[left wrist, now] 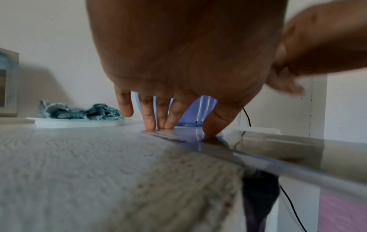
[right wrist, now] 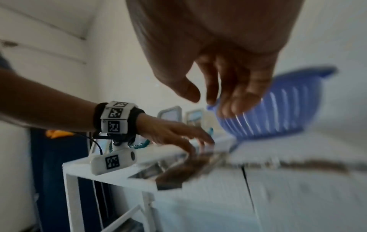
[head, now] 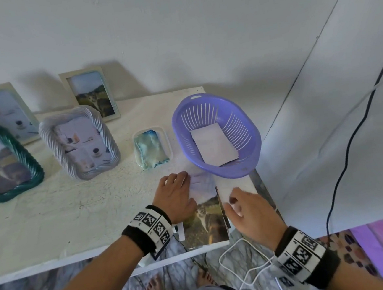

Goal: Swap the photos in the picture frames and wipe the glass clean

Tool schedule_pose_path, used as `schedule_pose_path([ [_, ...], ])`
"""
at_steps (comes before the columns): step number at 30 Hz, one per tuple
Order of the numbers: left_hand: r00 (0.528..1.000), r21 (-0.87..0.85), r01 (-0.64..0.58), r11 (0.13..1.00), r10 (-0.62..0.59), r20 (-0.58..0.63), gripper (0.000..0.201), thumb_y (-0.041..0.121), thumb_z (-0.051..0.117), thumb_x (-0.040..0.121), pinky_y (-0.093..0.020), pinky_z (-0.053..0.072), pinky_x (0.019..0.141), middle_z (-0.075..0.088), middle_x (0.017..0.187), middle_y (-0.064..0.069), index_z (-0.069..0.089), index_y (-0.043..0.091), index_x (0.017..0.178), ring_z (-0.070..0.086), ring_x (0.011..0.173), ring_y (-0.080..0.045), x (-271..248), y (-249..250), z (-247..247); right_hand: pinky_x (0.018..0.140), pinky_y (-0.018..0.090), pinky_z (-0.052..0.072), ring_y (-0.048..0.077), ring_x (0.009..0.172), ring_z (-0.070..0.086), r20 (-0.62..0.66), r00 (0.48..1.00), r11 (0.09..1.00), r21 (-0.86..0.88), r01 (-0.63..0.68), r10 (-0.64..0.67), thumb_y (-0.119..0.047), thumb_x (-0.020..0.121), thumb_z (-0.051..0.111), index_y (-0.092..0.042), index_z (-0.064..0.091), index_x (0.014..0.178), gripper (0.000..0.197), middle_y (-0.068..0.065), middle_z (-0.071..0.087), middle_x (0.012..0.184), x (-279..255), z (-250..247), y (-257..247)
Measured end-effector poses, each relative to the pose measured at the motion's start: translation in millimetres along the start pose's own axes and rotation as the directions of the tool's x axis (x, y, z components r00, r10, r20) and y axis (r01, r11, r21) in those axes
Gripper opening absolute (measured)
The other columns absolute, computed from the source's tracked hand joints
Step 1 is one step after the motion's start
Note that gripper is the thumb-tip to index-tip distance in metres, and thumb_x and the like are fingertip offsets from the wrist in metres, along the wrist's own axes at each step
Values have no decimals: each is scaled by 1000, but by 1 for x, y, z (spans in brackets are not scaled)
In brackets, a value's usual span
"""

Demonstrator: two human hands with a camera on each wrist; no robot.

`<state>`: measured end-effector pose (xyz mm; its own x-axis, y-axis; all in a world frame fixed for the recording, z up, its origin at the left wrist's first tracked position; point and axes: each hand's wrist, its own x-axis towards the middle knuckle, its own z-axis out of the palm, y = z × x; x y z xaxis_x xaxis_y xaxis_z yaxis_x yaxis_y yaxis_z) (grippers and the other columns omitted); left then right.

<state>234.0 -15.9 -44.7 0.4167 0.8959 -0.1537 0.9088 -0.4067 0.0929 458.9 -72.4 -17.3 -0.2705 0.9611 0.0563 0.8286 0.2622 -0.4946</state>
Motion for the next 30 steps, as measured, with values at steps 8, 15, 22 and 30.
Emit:
schedule_pose_path([
  [8, 996, 30, 77, 997, -78, 38, 80, 46, 19, 77, -39, 26, 110, 32, 152, -6, 33, 8, 146, 37, 131, -26, -7, 13, -3, 66, 36, 55, 24, 69, 64, 599, 750, 362, 658, -661, 281, -9, 92, 65, -3, 60, 72, 21, 13, 59, 72, -9, 28, 12],
  [15, 964, -481, 263, 836, -252, 90, 81, 54, 39, 90, -42, 25, 115, 21, 159, -7, 14, 15, 156, 24, 142, -28, -37, -6, -2, 58, 28, 39, 15, 55, 47, 566, 794, 396, 691, -604, 223, 1, 89, 63, -15, 60, 59, 34, 9, 48, 61, -9, 27, 3],
  [22, 784, -961, 276, 16, -582, 216, 61, 33, 67, 92, -45, 52, 94, 59, 134, -7, 41, 17, 145, 62, 114, -25, -83, -24, -23, 58, 18, 44, 6, 53, 51, 432, 901, 529, 756, -386, 39, 1, 92, 60, -2, 56, 76, 17, -3, 55, 59, 16, 5, -47],
  [30, 839, -970, -236, -53, -514, -176, 42, 6, 60, 92, -35, 57, 89, 68, 124, -12, 53, 10, 133, 66, 113, -26, -77, -29, -54, 81, 34, 54, 8, 92, 63, 4, 1000, 848, 530, 16, -21, -21, 93, 61, -21, 59, 109, 16, -7, 68, 97, 55, 13, -74],
])
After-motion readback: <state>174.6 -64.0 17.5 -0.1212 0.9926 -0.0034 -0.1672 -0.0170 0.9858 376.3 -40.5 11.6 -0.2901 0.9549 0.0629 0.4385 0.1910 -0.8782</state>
